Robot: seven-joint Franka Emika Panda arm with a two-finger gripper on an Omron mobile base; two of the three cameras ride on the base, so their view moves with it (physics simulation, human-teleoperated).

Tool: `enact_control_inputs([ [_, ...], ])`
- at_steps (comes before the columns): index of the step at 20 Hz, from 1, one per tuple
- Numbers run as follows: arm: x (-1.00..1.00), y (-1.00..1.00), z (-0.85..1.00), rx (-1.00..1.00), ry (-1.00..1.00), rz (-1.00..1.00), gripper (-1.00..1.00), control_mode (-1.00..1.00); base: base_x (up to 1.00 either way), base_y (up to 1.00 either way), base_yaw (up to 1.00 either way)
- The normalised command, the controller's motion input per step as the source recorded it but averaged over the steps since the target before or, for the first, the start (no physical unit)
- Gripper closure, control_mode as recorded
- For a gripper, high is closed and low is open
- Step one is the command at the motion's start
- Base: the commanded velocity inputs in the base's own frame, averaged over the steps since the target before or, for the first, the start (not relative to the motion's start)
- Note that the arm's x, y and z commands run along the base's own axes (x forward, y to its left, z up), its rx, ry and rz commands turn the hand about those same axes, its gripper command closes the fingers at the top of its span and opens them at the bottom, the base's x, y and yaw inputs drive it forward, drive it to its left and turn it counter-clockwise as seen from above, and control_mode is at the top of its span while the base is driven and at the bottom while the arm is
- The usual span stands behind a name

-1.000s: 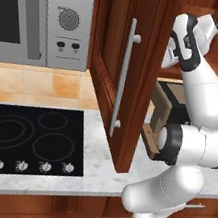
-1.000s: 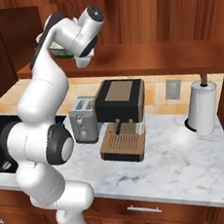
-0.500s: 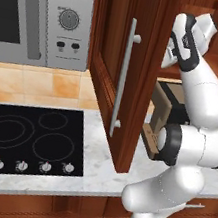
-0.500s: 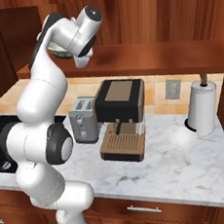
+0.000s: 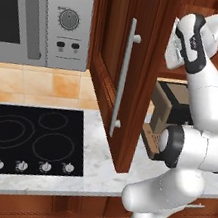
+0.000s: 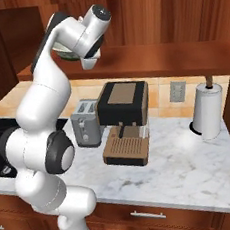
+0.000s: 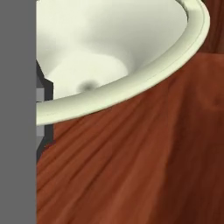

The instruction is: Pick up the bowls from the cabinet and place each bowl in front of a stool on the dining counter.

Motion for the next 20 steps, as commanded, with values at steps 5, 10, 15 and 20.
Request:
enact_control_inputs([
  [5, -0.52, -0.77, 0.01, 0.01, 0.0, -0.13, 1.0, -1.0, 0.0, 0.0, 0.0],
  [10, -0.87, -0.75, 0.0, 0.01, 0.0, -0.17, 1.0, -1.0, 0.0, 0.0, 0.0],
  [15, -0.95, -0.62, 0.01, 0.0, 0.0, -0.15, 1.0, -1.0, 0.0, 0.0, 0.0],
  [20, -1.0, -0.13, 0.0, 0.0, 0.0, -0.17, 1.0, -1.0, 0.0, 0.0, 0.0],
])
